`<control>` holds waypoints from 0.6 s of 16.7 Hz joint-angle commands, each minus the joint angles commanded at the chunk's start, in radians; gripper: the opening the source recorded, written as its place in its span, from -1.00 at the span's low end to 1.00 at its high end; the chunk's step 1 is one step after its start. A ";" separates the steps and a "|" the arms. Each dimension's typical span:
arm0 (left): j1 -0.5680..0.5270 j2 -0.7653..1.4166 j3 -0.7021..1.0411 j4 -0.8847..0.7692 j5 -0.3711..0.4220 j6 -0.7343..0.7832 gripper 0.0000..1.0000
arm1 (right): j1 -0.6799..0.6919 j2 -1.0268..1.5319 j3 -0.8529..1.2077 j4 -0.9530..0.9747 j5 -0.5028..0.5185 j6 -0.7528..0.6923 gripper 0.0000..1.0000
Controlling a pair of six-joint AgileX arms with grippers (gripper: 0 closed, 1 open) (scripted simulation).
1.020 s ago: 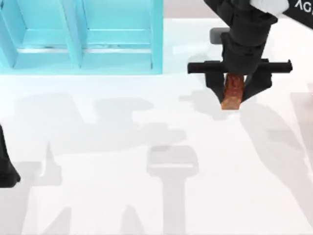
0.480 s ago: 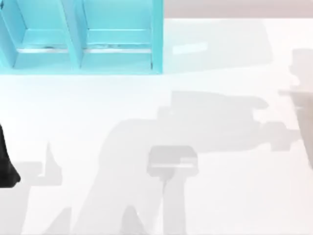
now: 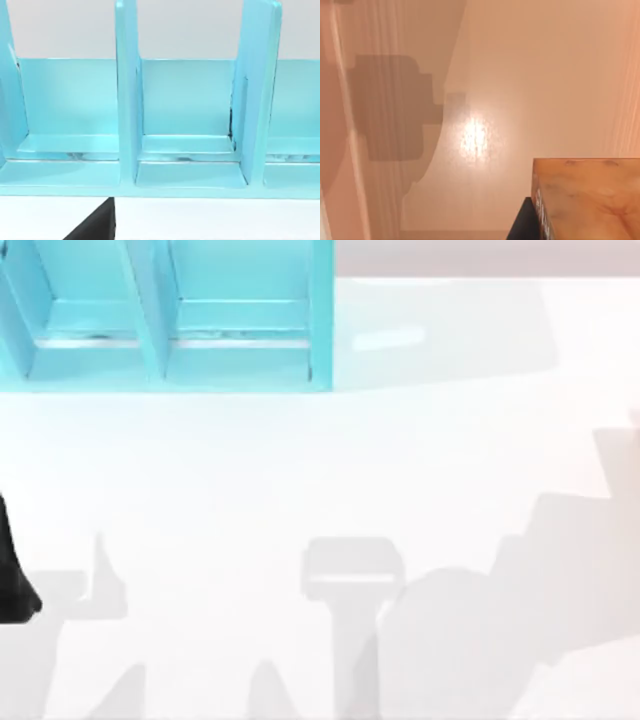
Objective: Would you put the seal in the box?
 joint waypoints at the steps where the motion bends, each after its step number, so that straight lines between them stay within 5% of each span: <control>1: 0.000 0.000 0.000 0.000 0.000 0.000 1.00 | -0.001 0.000 0.000 0.000 0.000 -0.001 -1.00; 10: 0.000 0.000 0.000 0.000 0.000 0.000 1.00 | 0.004 0.011 -0.129 0.143 -0.001 0.003 -1.00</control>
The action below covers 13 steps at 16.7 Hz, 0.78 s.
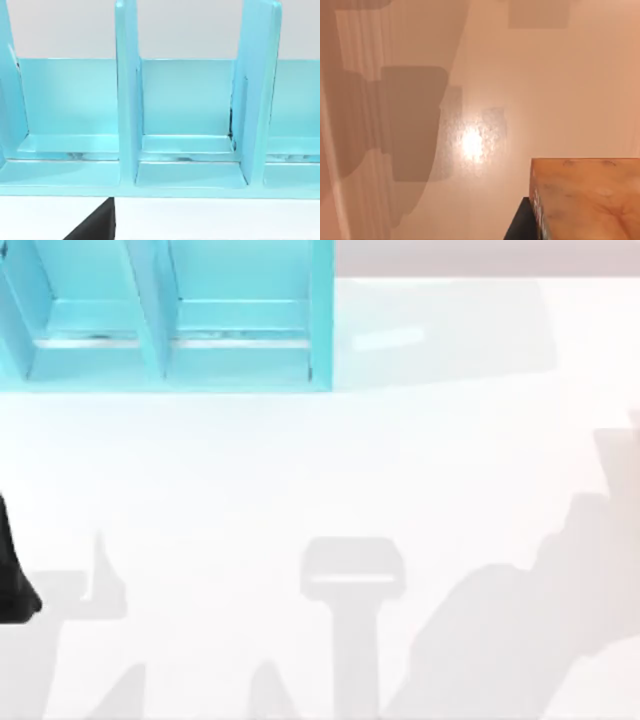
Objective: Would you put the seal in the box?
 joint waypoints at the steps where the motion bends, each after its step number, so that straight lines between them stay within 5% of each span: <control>1: 0.000 0.000 0.000 0.000 0.000 0.000 1.00 | 0.000 0.003 -0.035 0.038 0.001 0.000 -1.00; 8: 0.000 0.000 0.000 0.000 0.000 0.000 1.00 | -0.001 0.009 -0.103 0.109 0.002 0.000 -1.00; 13: 0.000 0.000 0.000 0.000 0.000 0.000 1.00 | -0.001 0.009 -0.103 0.109 0.002 0.000 -0.25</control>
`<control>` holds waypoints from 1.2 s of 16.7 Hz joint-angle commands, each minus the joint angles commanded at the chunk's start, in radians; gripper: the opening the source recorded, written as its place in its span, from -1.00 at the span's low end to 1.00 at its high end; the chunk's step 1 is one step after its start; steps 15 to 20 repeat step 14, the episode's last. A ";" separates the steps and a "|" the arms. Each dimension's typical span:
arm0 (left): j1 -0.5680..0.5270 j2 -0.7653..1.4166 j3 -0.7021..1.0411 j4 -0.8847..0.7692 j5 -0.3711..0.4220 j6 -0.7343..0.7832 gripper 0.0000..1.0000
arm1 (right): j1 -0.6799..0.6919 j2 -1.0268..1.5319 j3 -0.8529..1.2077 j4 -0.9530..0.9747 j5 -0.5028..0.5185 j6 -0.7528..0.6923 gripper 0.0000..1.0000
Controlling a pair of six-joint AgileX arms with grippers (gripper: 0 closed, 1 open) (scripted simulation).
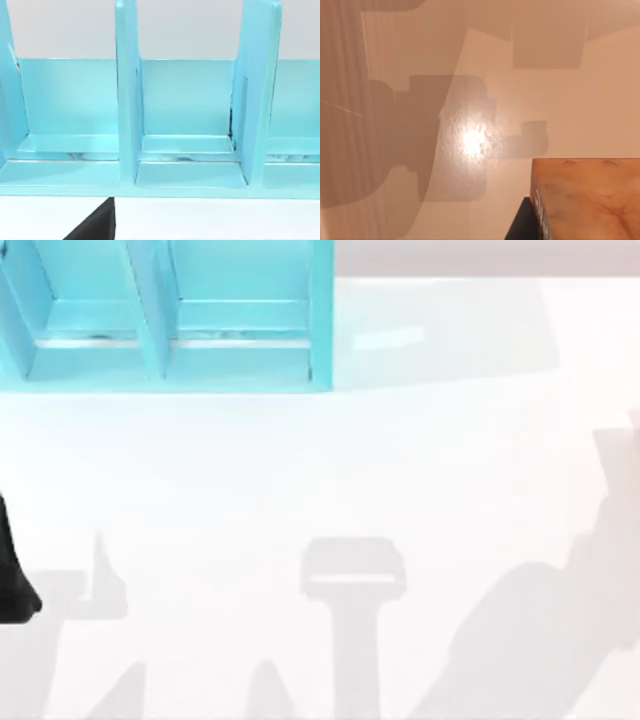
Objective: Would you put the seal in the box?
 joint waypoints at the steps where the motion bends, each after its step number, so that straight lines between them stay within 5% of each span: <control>1: 0.000 0.000 0.000 0.000 0.000 0.000 1.00 | 0.000 0.000 0.000 0.000 0.000 0.000 -0.10; 8: 0.000 0.000 0.000 0.000 0.000 0.000 1.00 | 0.000 0.000 0.000 0.000 0.000 0.000 0.96; 20: 0.000 0.000 0.000 0.000 0.000 0.000 1.00 | 0.000 0.000 0.000 0.000 0.000 0.000 1.00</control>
